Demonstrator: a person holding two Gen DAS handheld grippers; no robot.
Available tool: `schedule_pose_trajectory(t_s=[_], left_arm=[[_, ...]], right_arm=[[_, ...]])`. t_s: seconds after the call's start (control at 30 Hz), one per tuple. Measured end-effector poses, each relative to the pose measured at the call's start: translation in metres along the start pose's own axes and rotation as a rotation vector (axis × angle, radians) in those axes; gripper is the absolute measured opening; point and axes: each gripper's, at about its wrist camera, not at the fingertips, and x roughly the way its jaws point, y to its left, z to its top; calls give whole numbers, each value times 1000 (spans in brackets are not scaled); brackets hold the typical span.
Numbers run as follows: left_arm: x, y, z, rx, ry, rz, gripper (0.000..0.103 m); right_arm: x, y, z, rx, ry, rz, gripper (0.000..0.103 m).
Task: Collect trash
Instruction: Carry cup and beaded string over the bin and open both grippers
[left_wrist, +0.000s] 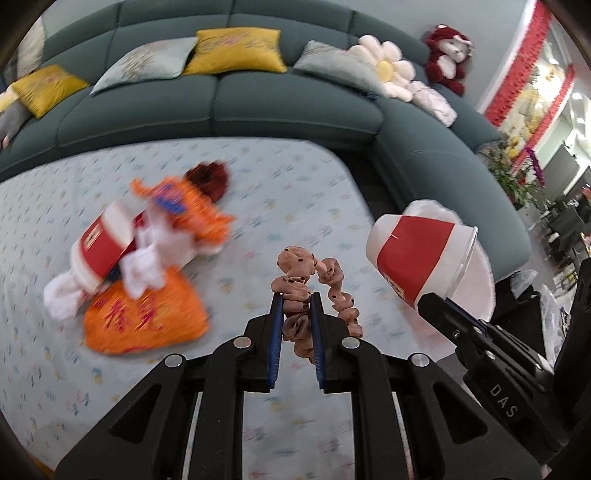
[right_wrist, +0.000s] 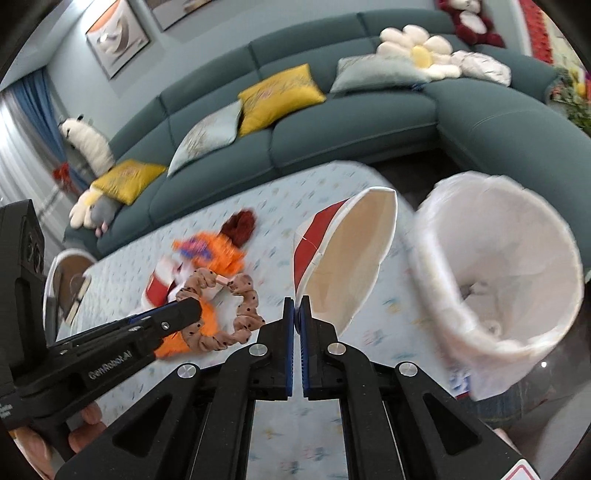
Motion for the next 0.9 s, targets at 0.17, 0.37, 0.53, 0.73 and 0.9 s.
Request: schedule_pose_trajectory(t_s=[0.17,0.37,0.53,0.73,0.9], left_arm=[[0,-41,21,46,-31,-59,14],[8,-93,38,118,-39,-105,14],[24,-135,44,176,-26,-148,15],[45,-165,42,218,9,-179,15],[56,-180,40,243,26,-186,17]], right_arm=[[-24,-40,20,42,-58,-52,3],[-42,-82,33,72,-98,-110,3],[-48,-115,37,97,-103,-154,3],[-45,-141,35,137,-94,-180,3],[-42,-153,31,155,-90,-194,6]])
